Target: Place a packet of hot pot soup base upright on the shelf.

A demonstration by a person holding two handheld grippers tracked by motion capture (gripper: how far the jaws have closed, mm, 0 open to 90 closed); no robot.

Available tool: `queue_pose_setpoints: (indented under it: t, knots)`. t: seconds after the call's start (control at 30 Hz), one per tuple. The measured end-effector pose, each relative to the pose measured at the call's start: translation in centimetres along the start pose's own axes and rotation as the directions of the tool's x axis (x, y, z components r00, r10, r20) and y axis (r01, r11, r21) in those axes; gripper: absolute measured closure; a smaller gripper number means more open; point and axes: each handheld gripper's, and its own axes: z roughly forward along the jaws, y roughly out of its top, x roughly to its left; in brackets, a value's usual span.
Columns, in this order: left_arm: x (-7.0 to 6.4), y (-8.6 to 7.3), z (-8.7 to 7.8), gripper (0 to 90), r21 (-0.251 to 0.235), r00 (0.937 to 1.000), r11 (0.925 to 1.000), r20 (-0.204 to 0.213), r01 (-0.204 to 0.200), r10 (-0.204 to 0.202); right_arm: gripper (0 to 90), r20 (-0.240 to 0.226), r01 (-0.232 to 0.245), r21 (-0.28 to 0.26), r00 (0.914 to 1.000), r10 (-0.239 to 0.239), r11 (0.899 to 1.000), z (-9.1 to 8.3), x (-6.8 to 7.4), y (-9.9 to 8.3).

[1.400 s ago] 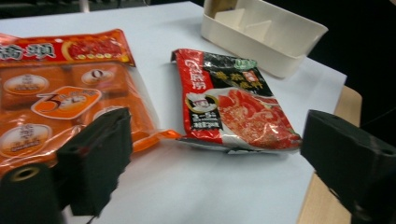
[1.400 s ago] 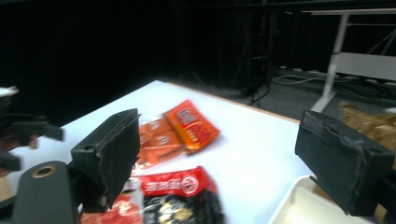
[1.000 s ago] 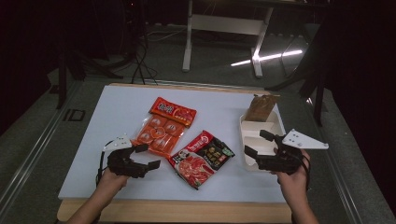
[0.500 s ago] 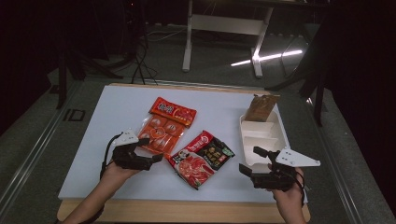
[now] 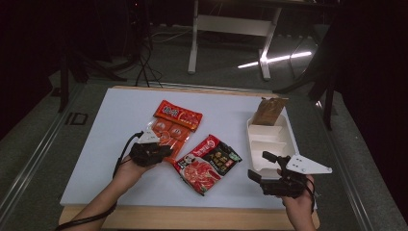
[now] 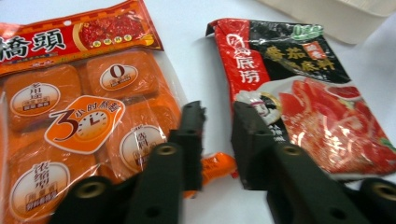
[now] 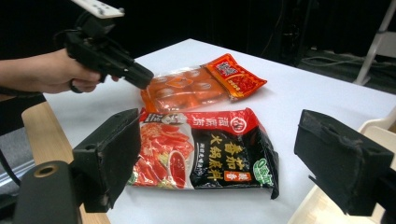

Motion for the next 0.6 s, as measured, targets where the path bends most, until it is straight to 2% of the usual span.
queue_pose_setpoints:
  t: [0.1, 0.13, 0.17, 0.2, 0.23, 0.3, 0.57, 0.6]
  knots:
    - [-0.1, 0.3, 0.8, 89.8, 0.027, 0.9999, 0.9996, 0.008, -0.007, 0.007, 14.7, -0.009, -0.002, -0.003, 1.0000, 0.002, 1.000, 0.0, -0.1, -0.1]
    - [-0.1, 0.3, 0.8, 89.9, 0.027, 0.9999, 0.9996, 0.008, -0.007, 0.007, 14.7, -0.010, -0.005, 0.000, 0.9999, 0.005, 1.000, 0.0, -0.1, -0.2]
    - [-0.4, 0.5, 1.4, 90.0, 0.054, 0.9993, 0.9979, 0.005, -0.036, 0.036, 14.7, -0.014, -0.009, -0.002, 0.9999, 0.009, 1.000, 0.1, -0.2, -0.2]
    - [-0.4, 0.5, 1.4, 90.0, 0.054, 0.9993, 0.9979, 0.005, -0.036, 0.036, 14.7, -0.014, -0.009, -0.002, 0.9999, 0.009, 1.000, 0.1, -0.2, -0.2]
    - [-0.6, 0.6, 2.1, 90.0, 0.080, 0.9989, 0.9958, 0.000, -0.046, 0.046, 14.7, -0.014, -0.009, 0.004, 0.9999, 0.010, 1.000, 0.2, -0.3, -0.4]
    - [-0.8, 0.7, 2.8, 90.0, 0.101, 0.9986, 0.9935, 0.006, -0.054, 0.053, 14.7, -0.020, -0.015, 0.007, 0.9997, 0.015, 1.000, 0.2, -0.3, -0.5]
    - [-0.8, 0.9, 4.6, 90.0, 0.151, 0.9986, 0.9871, 0.008, -0.052, 0.051, 14.7, -0.035, -0.019, 0.012, 0.9992, 0.020, 1.000, 0.3, -0.4, -0.6]
    - [-0.8, 1.1, 4.9, 90.0, 0.166, 0.9987, 0.9849, 0.027, -0.048, 0.044, 14.7, -0.035, -0.020, 0.013, 0.9992, 0.020, 1.000, 0.4, -0.4, -0.6]
